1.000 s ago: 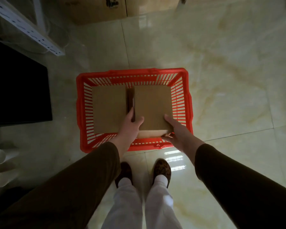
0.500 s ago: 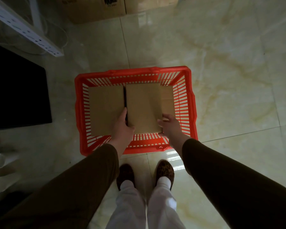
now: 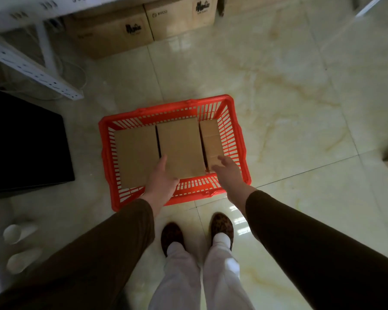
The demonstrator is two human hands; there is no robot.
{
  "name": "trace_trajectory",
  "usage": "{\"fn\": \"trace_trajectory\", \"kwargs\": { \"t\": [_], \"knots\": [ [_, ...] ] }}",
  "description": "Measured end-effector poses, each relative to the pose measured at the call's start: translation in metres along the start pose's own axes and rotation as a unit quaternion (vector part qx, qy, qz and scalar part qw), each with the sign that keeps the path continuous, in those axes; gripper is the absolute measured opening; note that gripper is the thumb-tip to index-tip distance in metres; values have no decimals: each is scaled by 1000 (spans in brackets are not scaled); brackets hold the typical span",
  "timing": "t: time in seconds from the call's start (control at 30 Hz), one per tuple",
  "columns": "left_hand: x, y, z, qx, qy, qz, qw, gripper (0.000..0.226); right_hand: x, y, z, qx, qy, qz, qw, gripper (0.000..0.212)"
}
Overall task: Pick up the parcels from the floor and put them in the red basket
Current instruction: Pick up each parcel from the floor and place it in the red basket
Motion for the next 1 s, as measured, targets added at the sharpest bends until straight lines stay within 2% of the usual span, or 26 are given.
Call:
{"fn": "trace_trajectory", "kwargs": {
  "t": [0.17, 0.23, 0.33, 0.6, 0.77, 1.0],
  "knots": [
    [63, 8, -31, -6, 26, -48, 999, 94, -15, -76, -37, 56, -46, 62, 995, 42],
    [98, 21, -41, -10, 60, -67, 996, 90, -17, -113, -49, 77, -53, 86, 992, 38],
    [151, 48, -62, -21, 106, -42, 993, 82, -10, -172, -54, 107, -63, 105, 987, 46],
    [255, 159, -100, -27, 144, 16, 989, 85, 32, -317, -56, 129, -61, 161, 977, 44],
    [309, 238, -138, -72, 166, 36, 983, 78, 56, -407, -48, 156, -50, 169, 972, 42],
    [370, 305, -142, -100, 164, 55, 980, 72, 66, -483, -20, 167, -18, 202, 965, 39]
  ]
}}
Point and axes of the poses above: each hand's wrist, its own z-axis towards the middle knuckle, its own y-axis out of the palm, x = y × z, the point moved 9 cm from there along z, towards the middle knuckle, and after that the axes turned 1 degree about z, right-handed, at the moved point
